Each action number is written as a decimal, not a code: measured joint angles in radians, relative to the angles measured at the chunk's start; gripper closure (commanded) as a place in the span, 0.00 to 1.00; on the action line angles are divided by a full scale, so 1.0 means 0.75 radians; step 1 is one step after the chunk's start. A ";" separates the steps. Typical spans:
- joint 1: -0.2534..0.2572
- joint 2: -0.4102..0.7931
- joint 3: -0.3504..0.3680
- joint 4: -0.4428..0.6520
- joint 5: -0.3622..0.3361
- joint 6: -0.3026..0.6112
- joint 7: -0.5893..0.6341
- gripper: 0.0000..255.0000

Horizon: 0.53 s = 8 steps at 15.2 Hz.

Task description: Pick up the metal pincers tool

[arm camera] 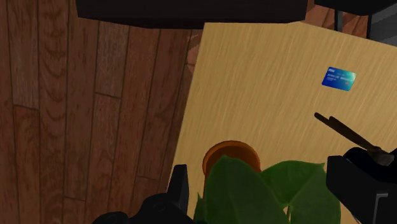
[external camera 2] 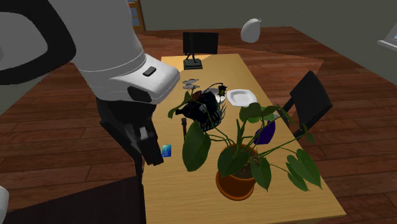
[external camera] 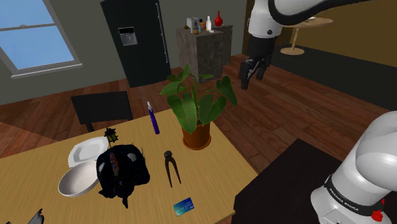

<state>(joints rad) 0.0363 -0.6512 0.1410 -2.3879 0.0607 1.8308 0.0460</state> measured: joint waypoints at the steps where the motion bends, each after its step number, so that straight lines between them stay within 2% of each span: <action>1: 0.006 0.024 0.021 -0.004 0.009 0.026 0.023 0.00; 8: 0.043 0.266 0.179 0.009 0.050 0.233 0.205 0.00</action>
<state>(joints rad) 0.0682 -0.4517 0.2754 -2.3814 0.0985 2.0057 0.2001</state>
